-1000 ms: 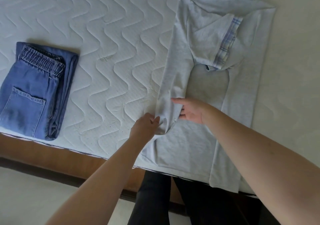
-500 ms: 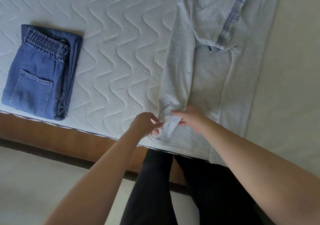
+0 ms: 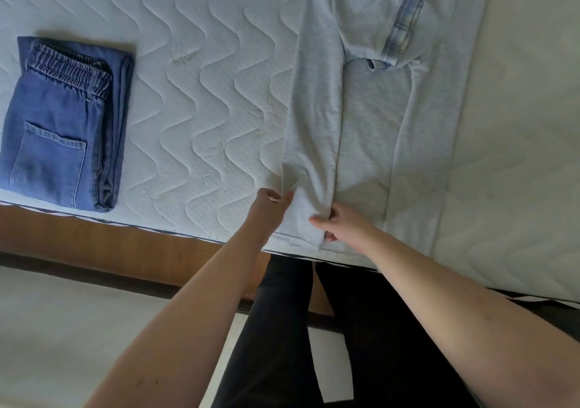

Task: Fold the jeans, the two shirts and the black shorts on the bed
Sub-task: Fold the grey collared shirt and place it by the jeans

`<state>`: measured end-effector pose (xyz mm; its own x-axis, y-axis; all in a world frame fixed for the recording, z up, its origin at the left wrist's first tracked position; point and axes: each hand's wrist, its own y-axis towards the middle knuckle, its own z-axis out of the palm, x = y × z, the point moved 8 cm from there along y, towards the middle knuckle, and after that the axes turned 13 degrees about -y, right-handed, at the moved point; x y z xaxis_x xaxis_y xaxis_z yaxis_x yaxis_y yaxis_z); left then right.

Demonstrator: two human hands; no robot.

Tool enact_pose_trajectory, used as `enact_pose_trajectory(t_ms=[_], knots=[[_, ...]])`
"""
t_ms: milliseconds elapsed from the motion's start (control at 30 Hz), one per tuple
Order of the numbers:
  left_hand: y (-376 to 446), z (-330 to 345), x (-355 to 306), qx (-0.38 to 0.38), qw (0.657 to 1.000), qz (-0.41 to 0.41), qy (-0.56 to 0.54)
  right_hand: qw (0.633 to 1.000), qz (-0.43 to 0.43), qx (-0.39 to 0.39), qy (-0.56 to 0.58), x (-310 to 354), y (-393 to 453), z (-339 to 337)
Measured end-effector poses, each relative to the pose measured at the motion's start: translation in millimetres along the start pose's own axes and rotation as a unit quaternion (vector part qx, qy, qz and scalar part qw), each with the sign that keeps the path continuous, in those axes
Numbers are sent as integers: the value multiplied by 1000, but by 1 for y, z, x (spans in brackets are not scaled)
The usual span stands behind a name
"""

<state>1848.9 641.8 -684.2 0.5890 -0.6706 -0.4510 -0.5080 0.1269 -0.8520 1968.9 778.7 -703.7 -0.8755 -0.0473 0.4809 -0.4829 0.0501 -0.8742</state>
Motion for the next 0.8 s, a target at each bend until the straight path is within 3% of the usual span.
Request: enact_pose_trajectory(t_ms=[133,233,300,500,567,800], knots=[[2,1,8,9,1000,-12,14,999,35,-26,-26,-18,0,11],[4,-3,8,-7,1000,7,19,992,7,-108,-70,-17,-5,8],[6,-5,4,-16,998,35,40,990,-10,-141,-18,-17,-11,9],[3,1,8,34,984,48,167,998,-6,-66,-13,-28,-11,28],[-2,-7,14,19,976,63,207,998,-8,-58,-30,-27,-13,30],[-26,-21,36,-45,986,36,156,998,58,-23,-28,-27,-12,40]])
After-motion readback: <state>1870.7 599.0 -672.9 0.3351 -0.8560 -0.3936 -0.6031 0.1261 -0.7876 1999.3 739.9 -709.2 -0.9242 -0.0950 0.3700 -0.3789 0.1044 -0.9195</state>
